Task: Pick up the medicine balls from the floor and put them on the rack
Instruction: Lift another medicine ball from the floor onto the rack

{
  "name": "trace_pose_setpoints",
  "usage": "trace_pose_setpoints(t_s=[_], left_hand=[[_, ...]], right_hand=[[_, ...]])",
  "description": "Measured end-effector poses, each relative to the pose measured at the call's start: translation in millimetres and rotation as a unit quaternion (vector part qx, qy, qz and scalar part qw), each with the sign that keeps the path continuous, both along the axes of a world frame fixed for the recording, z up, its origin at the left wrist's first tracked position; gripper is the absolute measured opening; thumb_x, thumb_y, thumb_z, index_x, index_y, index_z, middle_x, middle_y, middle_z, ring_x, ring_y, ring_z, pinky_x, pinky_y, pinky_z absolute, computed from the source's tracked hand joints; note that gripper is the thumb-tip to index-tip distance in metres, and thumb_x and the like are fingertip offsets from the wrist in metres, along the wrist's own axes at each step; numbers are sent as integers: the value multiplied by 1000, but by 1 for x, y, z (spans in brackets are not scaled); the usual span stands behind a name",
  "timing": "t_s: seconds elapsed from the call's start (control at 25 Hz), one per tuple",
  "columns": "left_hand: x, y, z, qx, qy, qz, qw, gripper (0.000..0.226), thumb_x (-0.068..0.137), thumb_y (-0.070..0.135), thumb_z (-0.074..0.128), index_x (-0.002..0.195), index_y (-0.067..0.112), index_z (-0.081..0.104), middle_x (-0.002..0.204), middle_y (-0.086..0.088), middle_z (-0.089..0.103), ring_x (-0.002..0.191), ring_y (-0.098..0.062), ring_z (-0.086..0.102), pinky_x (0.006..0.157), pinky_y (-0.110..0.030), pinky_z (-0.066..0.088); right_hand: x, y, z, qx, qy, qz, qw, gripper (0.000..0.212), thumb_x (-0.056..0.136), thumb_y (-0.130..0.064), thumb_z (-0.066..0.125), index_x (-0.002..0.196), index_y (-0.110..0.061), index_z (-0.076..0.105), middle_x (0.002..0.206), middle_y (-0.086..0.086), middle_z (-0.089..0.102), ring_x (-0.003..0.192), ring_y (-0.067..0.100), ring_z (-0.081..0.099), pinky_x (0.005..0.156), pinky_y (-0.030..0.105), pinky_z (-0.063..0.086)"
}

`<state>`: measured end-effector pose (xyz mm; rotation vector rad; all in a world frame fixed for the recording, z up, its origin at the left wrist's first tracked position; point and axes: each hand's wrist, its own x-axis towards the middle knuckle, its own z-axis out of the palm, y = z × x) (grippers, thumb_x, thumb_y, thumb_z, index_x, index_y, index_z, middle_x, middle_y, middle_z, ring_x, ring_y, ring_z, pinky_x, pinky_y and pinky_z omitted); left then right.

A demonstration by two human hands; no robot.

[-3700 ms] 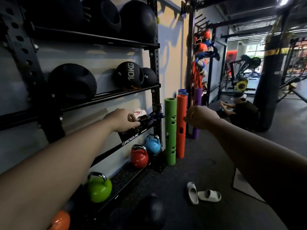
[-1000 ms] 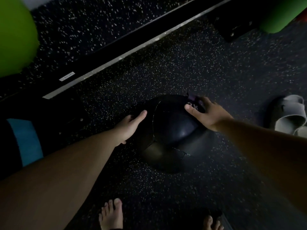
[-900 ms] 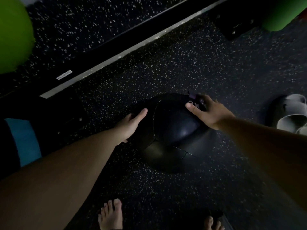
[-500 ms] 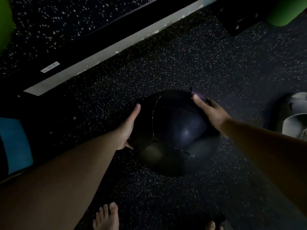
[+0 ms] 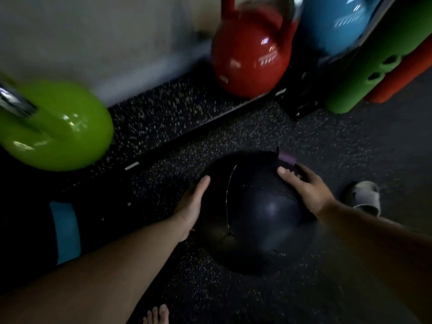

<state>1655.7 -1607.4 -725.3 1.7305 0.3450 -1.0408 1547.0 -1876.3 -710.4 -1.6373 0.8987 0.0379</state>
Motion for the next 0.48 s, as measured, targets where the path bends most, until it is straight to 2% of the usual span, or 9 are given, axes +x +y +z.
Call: trace_pose_setpoints(t_s=[0.04, 0.08, 0.12, 0.16, 0.2, 0.24, 0.36, 0.4, 0.48], left_hand=[[9, -15, 35, -8, -16, 8, 1000, 127, 46, 109, 54, 153, 40, 51, 158, 5, 53, 131, -18, 55, 106, -41, 46], [-3, -14, 68, 3, -39, 3, 999, 133, 39, 110, 55, 154, 42, 51, 160, 6, 51, 140, -22, 50, 118, -48, 39], [-1, -19, 101, 3, -56, 8, 998, 136, 35, 110, 56, 154, 43, 51, 161, 7, 49, 145, -23, 47, 124, -51, 33], [-7, -16, 123, -15, -68, 17, 997, 138, 33, 110, 56, 153, 43, 52, 161, 8, 48, 146, -23, 46, 125, -52, 31], [-10, -14, 156, -15, -89, 17, 996, 137, 31, 111, 56, 151, 44, 54, 160, 8, 50, 145, -23, 47, 125, -53, 32], [-7, -13, 201, -16, -108, 20, 994, 134, 31, 111, 55, 147, 44, 57, 157, 8, 53, 143, -24, 50, 123, -53, 35], [-9, 2, 335, -47, -196, 35, 979, 119, 39, 108, 58, 135, 39, 68, 145, 5, 67, 133, -22, 60, 119, -50, 43], [-11, 12, 375, -58, -225, 47, 972, 112, 45, 104, 61, 134, 36, 70, 139, 6, 70, 131, -21, 63, 118, -48, 45], [-14, 33, 456, -85, -276, 58, 956, 91, 54, 94, 64, 123, 35, 74, 124, 13, 76, 125, -18, 67, 110, -35, 49]], right_hand=[[-4, -7, 36, -18, -7, 2, 1000, 104, 44, -92, 74, 133, -41, 61, 115, -19, 66, 105, 7, 67, 96, 29, 49], [-9, -12, 72, -33, -19, 3, 999, 107, 47, -93, 72, 139, -39, 59, 119, -19, 65, 108, 5, 66, 98, 26, 47], [-10, -16, 108, -39, -36, 9, 999, 98, 47, -95, 71, 131, -44, 63, 114, -25, 67, 103, -4, 66, 93, 17, 47], [-10, -17, 136, -39, -58, 13, 998, 81, 47, -95, 71, 114, -51, 66, 101, -32, 70, 94, -13, 67, 83, 6, 46], [-9, -18, 169, -42, -83, 16, 996, 64, 47, -95, 72, 99, -58, 67, 89, -40, 70, 87, -22, 64, 73, 1, 45], [-10, -16, 215, -52, -103, 18, 993, 55, 47, -93, 74, 92, -62, 66, 86, -43, 69, 85, -23, 63, 70, 0, 44], [-16, -1, 350, -69, -173, 23, 982, 71, 47, -93, 75, 105, -52, 66, 98, -31, 74, 93, -12, 68, 79, 8, 49], [-19, 8, 392, -75, -200, 28, 977, 74, 48, -92, 75, 107, -48, 65, 98, -33, 74, 93, -14, 68, 77, 4, 47], [-25, 30, 471, -76, -247, 43, 965, 65, 54, -88, 75, 103, -47, 63, 92, -45, 68, 88, -23, 63, 72, -3, 41]])
